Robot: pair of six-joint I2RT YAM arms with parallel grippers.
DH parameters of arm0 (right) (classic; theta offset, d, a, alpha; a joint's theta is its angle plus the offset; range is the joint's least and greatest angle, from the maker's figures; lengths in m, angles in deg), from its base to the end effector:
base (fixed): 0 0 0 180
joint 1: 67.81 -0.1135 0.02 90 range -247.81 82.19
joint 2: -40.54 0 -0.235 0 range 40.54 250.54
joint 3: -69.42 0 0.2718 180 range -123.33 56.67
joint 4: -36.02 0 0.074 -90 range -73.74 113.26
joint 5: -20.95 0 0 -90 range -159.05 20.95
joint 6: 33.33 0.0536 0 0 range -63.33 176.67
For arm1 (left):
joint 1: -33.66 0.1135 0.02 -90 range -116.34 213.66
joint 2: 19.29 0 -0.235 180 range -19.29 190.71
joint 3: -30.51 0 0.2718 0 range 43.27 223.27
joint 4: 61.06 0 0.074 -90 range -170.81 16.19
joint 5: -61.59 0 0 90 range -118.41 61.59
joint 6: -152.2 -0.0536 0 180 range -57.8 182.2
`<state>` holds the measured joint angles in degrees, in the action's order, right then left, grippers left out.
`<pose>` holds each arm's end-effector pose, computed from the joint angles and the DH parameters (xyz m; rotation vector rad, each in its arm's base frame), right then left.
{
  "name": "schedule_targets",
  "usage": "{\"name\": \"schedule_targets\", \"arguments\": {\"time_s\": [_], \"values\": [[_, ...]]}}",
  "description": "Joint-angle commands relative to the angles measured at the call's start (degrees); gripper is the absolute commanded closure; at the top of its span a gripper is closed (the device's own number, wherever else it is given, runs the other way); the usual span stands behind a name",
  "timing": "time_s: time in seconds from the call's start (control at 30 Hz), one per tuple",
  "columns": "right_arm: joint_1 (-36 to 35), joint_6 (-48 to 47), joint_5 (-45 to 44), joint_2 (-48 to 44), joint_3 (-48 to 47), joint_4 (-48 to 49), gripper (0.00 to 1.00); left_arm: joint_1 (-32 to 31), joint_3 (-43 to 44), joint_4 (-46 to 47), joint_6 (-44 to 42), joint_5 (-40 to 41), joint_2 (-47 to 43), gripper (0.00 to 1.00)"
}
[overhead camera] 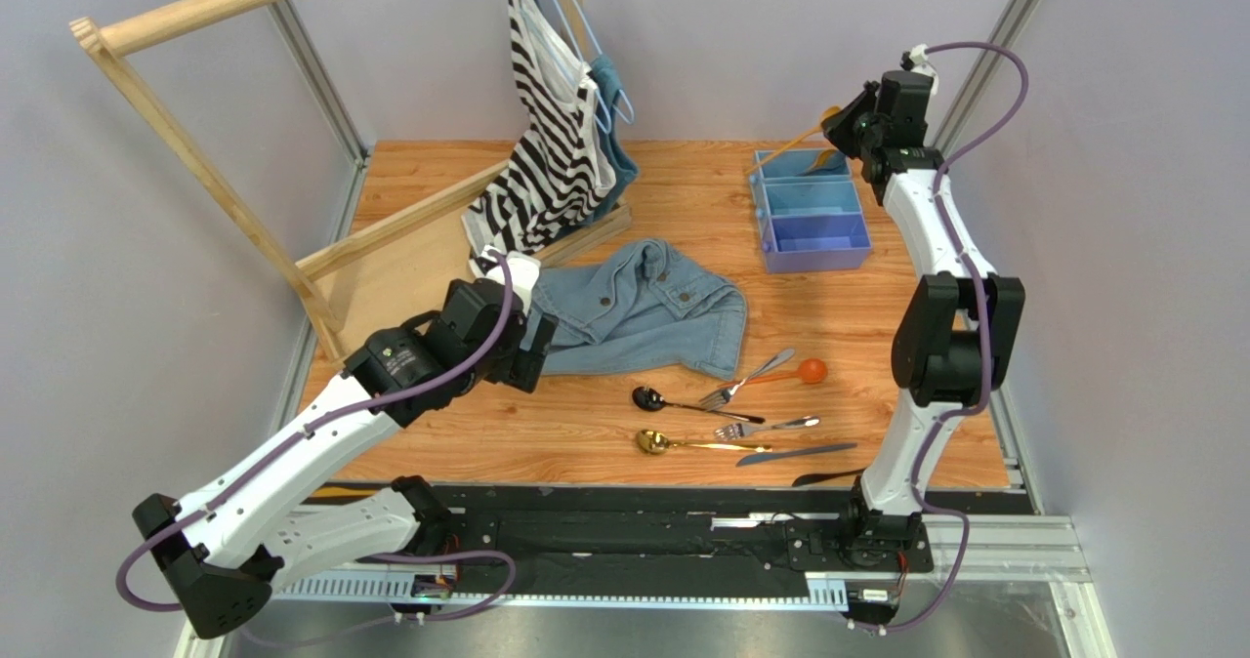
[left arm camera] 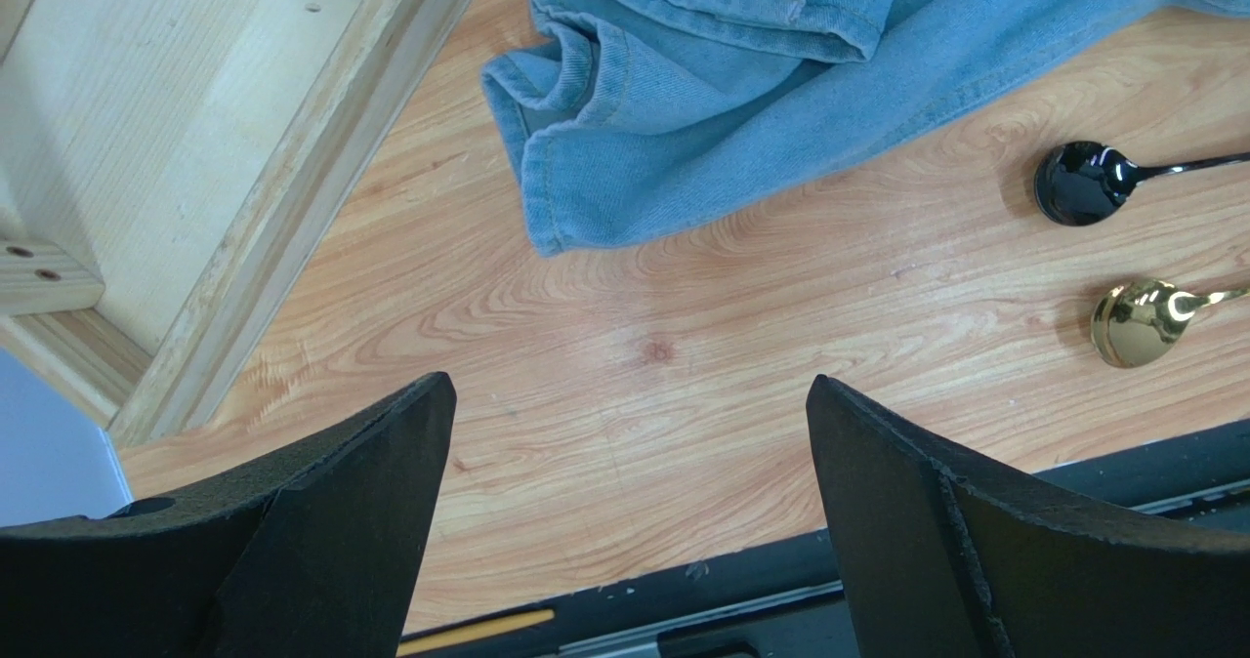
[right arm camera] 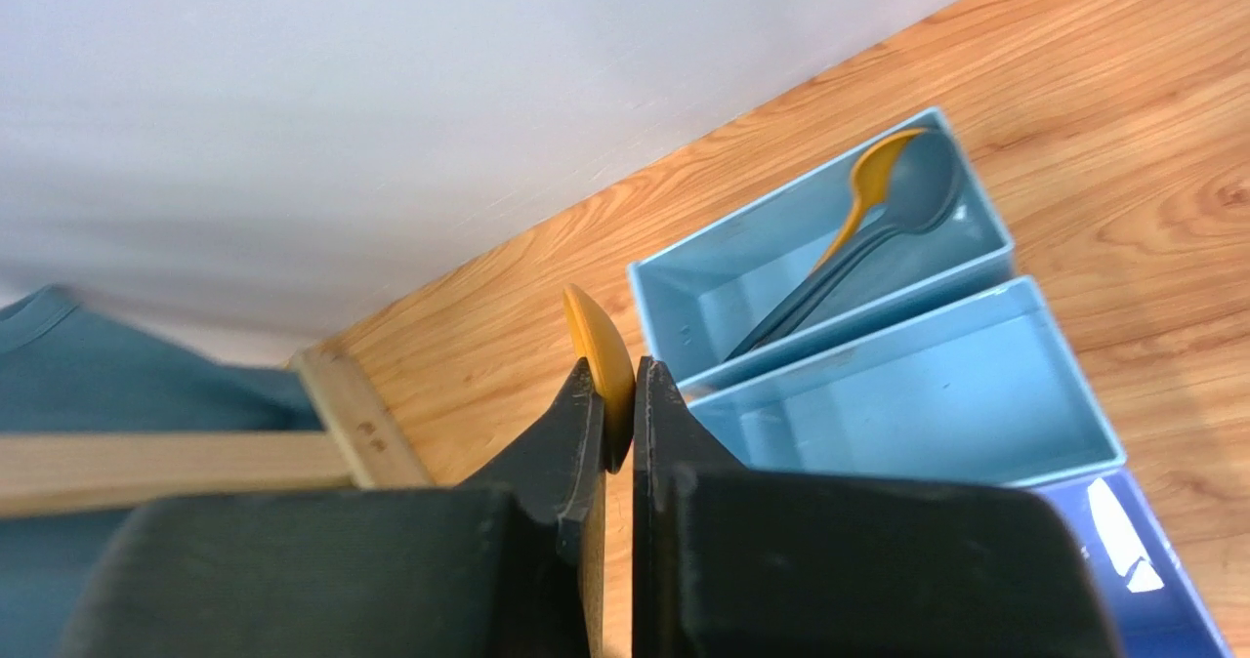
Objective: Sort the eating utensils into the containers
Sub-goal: Place the spoon in the storage box.
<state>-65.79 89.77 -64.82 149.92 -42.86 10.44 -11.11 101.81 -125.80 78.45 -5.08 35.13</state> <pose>0.4869 -0.0132 0.2998 0.5536 1.9116 0.4257 0.1754 -0.1441 0.2922 0.3914 2.2869 -0.0410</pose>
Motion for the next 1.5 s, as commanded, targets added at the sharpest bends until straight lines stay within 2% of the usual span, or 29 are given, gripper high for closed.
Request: {"name": "schedule_targets", "arguments": {"time_s": [0.0, 0.23, 0.7, 1.0, 1.47], "values": [[-0.35, -1.81, -4.05, 4.15, -7.16, 1.13, 1.0, 0.21, -0.1, -0.13, 0.71, 1.1, -0.27, 0.02], [-0.44, -0.94, -10.1, 6.89, -7.17, 5.17, 1.0, 0.3, -0.27, 0.22, 0.36, 0.49, -0.45, 0.02], [0.26, -1.2, -14.5, 14.28, -16.49, 2.36, 1.0, 0.56, -0.1, 0.4, -0.25, -0.57, -0.54, 0.02], [2.28, -1.02, -14.6, 16.04, -17.98, 2.71, 1.0, 0.56, -0.36, 1.1, -0.52, -0.66, -1.68, 0.02], [2.37, 0.03, -12.4, 19.2, -14.29, 5.26, 1.0, 0.56, -0.19, 0.48, -0.08, 1.28, -1.5, 0.02]]}}
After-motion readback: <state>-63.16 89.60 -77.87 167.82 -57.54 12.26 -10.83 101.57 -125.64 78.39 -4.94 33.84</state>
